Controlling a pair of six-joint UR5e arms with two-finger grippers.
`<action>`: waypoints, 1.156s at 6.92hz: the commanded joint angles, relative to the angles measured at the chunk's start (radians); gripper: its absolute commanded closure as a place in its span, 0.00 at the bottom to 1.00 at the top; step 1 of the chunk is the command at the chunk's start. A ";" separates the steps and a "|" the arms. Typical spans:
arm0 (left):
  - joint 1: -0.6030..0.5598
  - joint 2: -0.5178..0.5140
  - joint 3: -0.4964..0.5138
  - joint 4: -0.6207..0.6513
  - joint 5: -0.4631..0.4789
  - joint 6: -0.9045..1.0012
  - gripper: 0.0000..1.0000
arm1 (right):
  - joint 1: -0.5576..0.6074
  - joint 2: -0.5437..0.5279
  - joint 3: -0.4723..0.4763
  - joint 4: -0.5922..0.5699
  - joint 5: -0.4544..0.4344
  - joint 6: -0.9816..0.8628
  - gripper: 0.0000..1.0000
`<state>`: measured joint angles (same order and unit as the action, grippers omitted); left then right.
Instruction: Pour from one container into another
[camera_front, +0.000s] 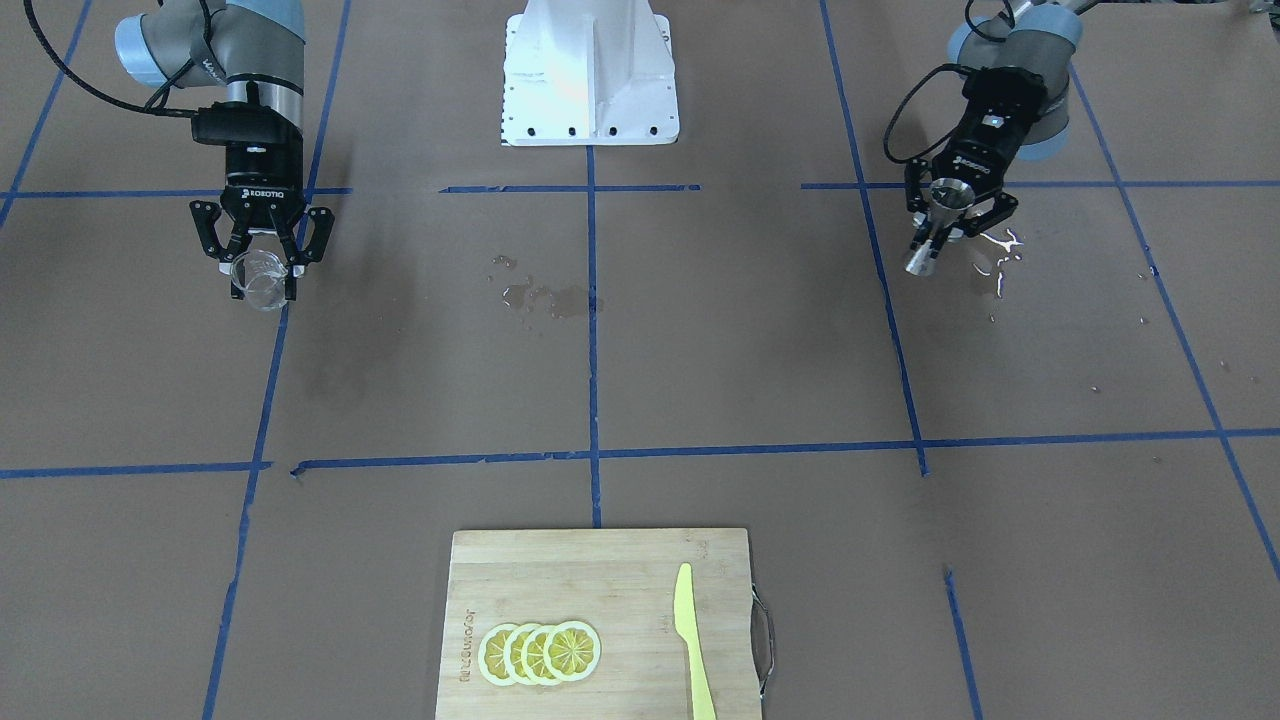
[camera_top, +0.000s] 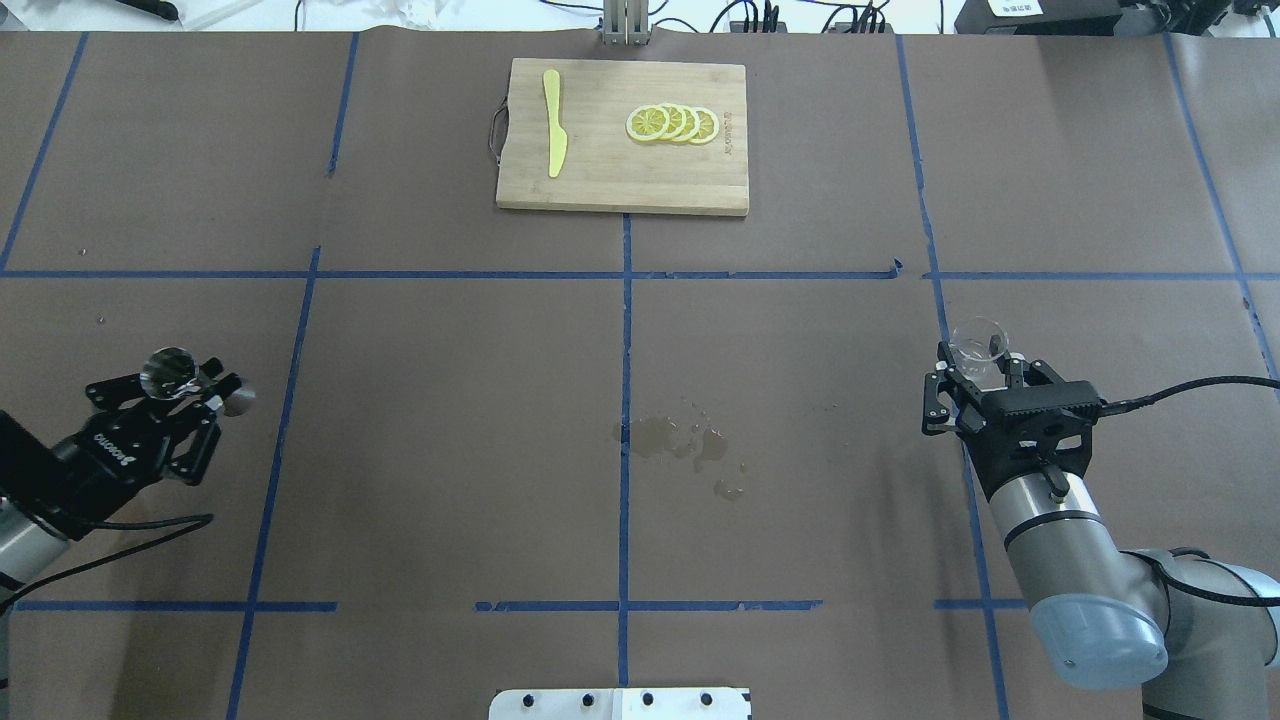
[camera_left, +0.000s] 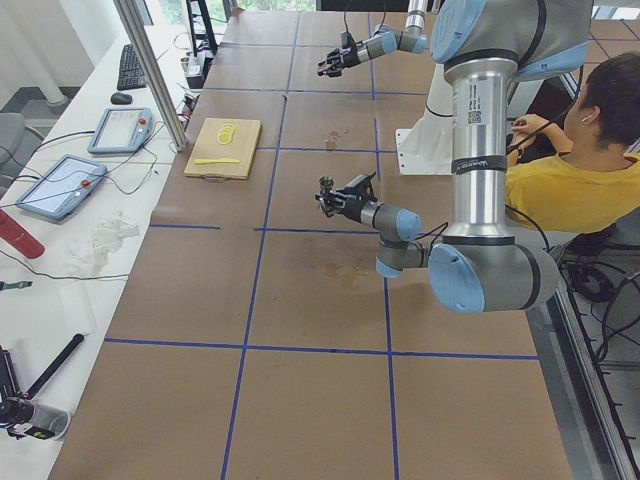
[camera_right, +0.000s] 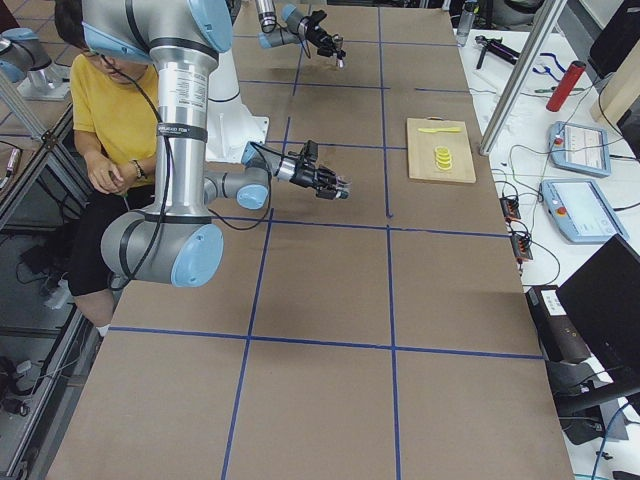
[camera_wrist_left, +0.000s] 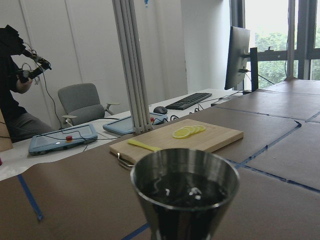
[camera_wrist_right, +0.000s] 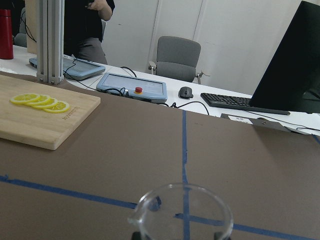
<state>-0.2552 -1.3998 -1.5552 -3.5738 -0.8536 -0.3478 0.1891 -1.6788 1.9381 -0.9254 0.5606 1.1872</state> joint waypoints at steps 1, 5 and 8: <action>0.051 0.035 0.078 -0.019 0.117 -0.174 1.00 | 0.007 0.002 -0.007 0.000 0.028 0.000 1.00; 0.120 0.116 0.115 0.015 0.137 -0.318 1.00 | 0.016 0.016 -0.008 0.000 0.062 0.002 1.00; 0.145 0.117 0.118 0.125 0.221 -0.431 1.00 | 0.015 0.033 -0.007 0.000 0.062 0.003 1.00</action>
<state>-0.1261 -1.2817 -1.4387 -3.4695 -0.6548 -0.7107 0.2047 -1.6536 1.9311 -0.9250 0.6228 1.1892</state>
